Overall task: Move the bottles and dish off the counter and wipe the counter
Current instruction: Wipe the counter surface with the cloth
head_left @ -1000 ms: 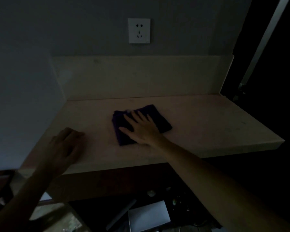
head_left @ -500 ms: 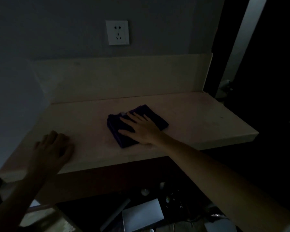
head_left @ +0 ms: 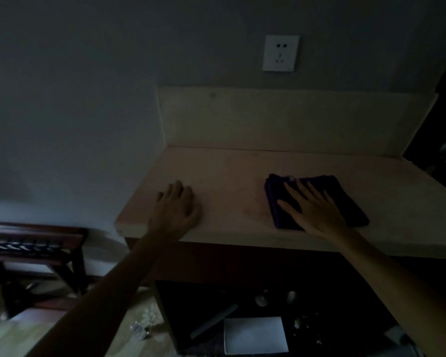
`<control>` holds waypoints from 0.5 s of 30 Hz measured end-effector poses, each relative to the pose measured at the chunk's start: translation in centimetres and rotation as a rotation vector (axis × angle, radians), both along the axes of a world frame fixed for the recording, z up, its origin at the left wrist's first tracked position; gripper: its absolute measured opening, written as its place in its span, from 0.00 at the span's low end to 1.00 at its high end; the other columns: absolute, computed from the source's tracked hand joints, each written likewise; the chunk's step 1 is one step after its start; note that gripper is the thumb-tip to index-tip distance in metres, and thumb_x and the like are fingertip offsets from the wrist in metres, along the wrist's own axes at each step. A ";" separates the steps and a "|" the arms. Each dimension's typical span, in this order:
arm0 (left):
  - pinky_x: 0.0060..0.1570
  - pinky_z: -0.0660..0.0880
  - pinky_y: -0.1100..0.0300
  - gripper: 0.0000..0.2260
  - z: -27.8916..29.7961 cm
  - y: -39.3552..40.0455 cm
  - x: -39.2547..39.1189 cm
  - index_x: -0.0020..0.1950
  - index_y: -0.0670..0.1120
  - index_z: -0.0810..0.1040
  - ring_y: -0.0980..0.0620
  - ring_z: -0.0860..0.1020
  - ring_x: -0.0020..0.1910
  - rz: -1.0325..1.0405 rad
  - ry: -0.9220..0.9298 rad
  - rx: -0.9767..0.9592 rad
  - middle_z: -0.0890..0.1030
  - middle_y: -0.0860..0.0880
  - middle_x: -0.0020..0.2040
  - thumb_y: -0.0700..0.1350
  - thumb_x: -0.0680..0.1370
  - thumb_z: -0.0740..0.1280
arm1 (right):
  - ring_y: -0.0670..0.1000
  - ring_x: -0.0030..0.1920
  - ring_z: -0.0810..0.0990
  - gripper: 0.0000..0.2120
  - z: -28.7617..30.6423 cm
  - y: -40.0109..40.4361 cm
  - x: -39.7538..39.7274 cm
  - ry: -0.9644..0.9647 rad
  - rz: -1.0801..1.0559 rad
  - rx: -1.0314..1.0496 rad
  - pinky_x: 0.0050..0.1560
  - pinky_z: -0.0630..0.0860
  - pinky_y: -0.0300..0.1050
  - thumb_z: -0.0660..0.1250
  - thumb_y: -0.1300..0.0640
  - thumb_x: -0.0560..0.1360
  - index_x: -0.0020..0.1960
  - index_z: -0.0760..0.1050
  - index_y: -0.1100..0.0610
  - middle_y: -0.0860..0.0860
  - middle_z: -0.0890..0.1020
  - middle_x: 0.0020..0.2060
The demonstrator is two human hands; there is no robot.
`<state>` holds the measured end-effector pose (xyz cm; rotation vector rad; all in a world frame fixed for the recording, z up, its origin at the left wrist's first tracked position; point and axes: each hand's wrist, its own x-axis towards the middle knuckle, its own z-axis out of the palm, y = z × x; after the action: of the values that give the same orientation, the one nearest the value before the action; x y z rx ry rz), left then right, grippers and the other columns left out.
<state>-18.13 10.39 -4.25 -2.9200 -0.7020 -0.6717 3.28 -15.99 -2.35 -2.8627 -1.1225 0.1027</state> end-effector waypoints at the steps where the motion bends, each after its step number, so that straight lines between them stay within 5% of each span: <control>1: 0.50 0.68 0.49 0.21 -0.1 0.1 0.0 0.53 0.45 0.73 0.41 0.73 0.53 -0.028 -0.012 -0.026 0.74 0.43 0.53 0.60 0.75 0.53 | 0.50 0.79 0.43 0.40 -0.1 1.2 -0.8 -0.007 -0.001 0.006 0.78 0.43 0.56 0.33 0.26 0.70 0.78 0.41 0.41 0.45 0.43 0.79; 7: 0.52 0.74 0.53 0.12 1.6 3.4 -2.2 0.53 0.43 0.75 0.52 0.76 0.49 -0.303 -0.321 -0.691 0.73 0.48 0.51 0.51 0.80 0.59 | 0.51 0.79 0.43 0.38 -0.6 12.4 -7.5 -0.032 0.055 0.054 0.78 0.42 0.55 0.35 0.27 0.73 0.79 0.42 0.41 0.46 0.44 0.79; 11: 0.45 0.73 0.63 0.09 3.0 8.1 -6.0 0.52 0.44 0.75 0.57 0.76 0.44 -0.257 -0.400 -0.637 0.73 0.50 0.50 0.49 0.82 0.59 | 0.53 0.79 0.45 0.37 -0.8 21.7 -14.1 -0.037 0.163 0.109 0.77 0.43 0.58 0.36 0.27 0.73 0.79 0.44 0.42 0.47 0.46 0.80; 15: 0.45 0.75 0.59 0.10 3.8 12.4 -8.9 0.53 0.43 0.74 0.54 0.76 0.46 -0.160 -0.469 -0.639 0.72 0.48 0.53 0.48 0.82 0.58 | 0.54 0.79 0.44 0.35 -0.7 28.0 -19.8 -0.005 0.314 0.152 0.77 0.41 0.60 0.39 0.29 0.75 0.79 0.45 0.43 0.48 0.46 0.80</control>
<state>-27.08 22.82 -0.50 -3.4473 -0.8554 -1.4140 -16.47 12.04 -3.02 -2.5376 -1.5022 0.0243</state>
